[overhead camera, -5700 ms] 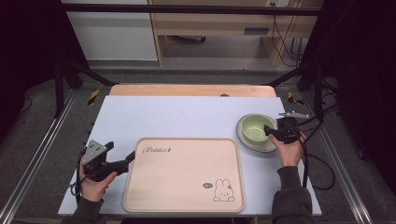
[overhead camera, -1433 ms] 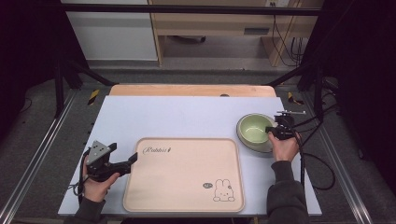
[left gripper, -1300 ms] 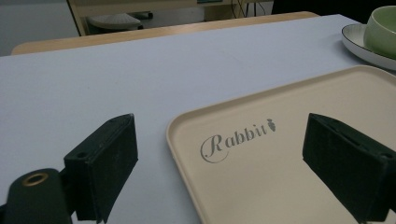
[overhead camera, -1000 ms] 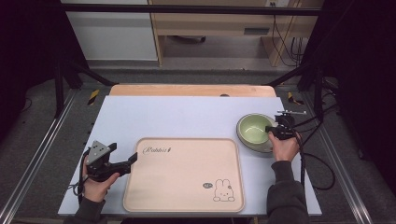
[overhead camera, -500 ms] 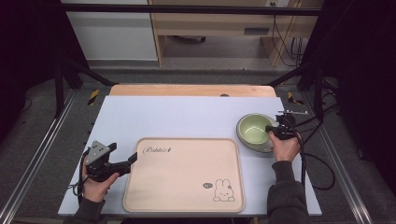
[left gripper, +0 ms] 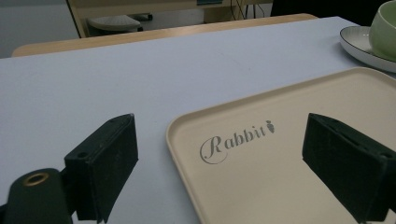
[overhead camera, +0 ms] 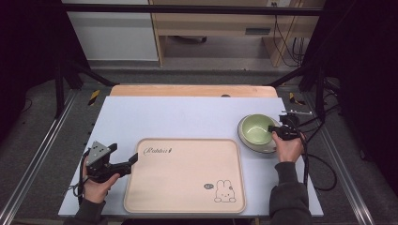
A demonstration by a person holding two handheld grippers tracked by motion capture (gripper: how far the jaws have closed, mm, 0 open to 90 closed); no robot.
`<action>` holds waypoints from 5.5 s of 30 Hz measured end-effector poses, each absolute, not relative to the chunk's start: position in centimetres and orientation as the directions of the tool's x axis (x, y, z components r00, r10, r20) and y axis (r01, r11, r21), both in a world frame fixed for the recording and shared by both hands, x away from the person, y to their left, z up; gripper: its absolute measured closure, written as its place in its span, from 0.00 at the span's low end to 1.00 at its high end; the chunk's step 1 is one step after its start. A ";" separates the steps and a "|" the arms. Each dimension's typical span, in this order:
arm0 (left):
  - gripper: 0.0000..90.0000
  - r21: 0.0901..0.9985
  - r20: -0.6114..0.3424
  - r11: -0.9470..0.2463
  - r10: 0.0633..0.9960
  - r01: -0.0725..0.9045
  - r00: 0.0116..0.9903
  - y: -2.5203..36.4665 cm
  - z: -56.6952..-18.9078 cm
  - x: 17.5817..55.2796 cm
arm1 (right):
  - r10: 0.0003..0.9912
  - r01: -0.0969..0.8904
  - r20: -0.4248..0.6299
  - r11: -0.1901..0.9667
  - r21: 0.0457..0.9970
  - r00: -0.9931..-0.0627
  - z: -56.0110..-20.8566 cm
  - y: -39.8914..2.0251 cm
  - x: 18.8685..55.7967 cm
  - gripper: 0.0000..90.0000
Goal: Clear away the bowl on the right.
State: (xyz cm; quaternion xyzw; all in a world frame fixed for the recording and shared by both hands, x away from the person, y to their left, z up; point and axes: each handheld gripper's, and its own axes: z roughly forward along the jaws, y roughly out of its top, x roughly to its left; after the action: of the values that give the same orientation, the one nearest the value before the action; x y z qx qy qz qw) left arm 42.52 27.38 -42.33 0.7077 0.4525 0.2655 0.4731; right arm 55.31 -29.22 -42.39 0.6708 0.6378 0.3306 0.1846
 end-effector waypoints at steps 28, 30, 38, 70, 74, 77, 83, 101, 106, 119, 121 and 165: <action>0.11 0.911 -0.052 -0.143 0.891 0.387 0.451 27.4 -42.3 42.5 | 0.972 0.710 0.220 -0.098 0.698 -0.082 -40.6 -28.9 54.2 0.92; 0.11 0.911 -0.053 -0.142 0.891 0.387 0.451 27.4 -42.3 42.5 | 0.971 0.707 0.223 -0.100 0.700 -0.084 -40.4 -28.8 54.2 0.92; 0.11 0.912 -0.052 -0.143 0.890 0.386 0.453 27.3 -42.3 42.4 | 0.970 0.699 0.217 -0.081 0.711 -0.108 -39.8 -28.3 53.8 0.92; 0.11 0.913 -0.053 -0.142 0.889 0.383 0.456 27.3 -42.2 42.4 | 0.940 0.666 0.226 0.000 0.746 -0.254 -37.8 -25.6 52.6 0.92; 0.11 0.913 -0.053 -0.142 0.888 0.382 0.456 27.3 -42.2 42.4 | 0.934 0.667 0.233 0.008 0.745 -0.272 -37.6 -25.2 52.5 0.92; 0.11 0.913 -0.053 -0.143 0.888 0.382 0.457 27.3 -42.2 42.4 | 0.929 0.662 0.230 0.020 0.750 -0.289 -37.4 -25.0 52.4 0.92; 0.11 0.913 -0.052 -0.143 0.888 0.382 0.457 27.3 -42.1 42.4 | 0.920 0.656 0.226 0.043 0.753 -0.319 -37.0 -24.3 52.1 0.92; 0.11 0.914 -0.052 -0.142 0.887 0.379 0.458 27.3 -42.0 42.3 | 0.884 0.637 0.224 0.102 0.764 -0.411 -36.3 -22.0 51.4 0.92; 0.11 0.915 -0.052 -0.142 0.887 0.378 0.459 27.3 -42.0 42.3 | 0.869 0.630 0.226 0.119 0.768 -0.440 -36.1 -21.3 51.1 0.92; 0.11 0.916 -0.051 -0.141 0.887 0.375 0.460 27.3 -41.9 42.2 | 0.838 0.619 0.227 0.159 0.769 -0.496 -35.8 -19.4 50.6 0.92; 0.11 0.916 -0.052 -0.141 0.887 0.375 0.460 27.3 -42.0 42.2 | 0.830 0.618 0.232 0.163 0.769 -0.507 -35.8 -19.1 50.5 0.92; 0.11 0.918 -0.053 -0.138 0.886 0.371 0.461 27.3 -41.8 42.2 | 0.722 0.615 0.228 0.330 0.717 -0.653 -38.0 -12.2 49.9 0.92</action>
State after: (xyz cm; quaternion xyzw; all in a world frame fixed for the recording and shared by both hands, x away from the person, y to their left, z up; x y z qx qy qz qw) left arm 42.15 27.29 -41.81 0.7057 0.4455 0.2669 0.4820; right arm 49.91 -12.22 -37.97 0.4111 0.8127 0.4077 0.0658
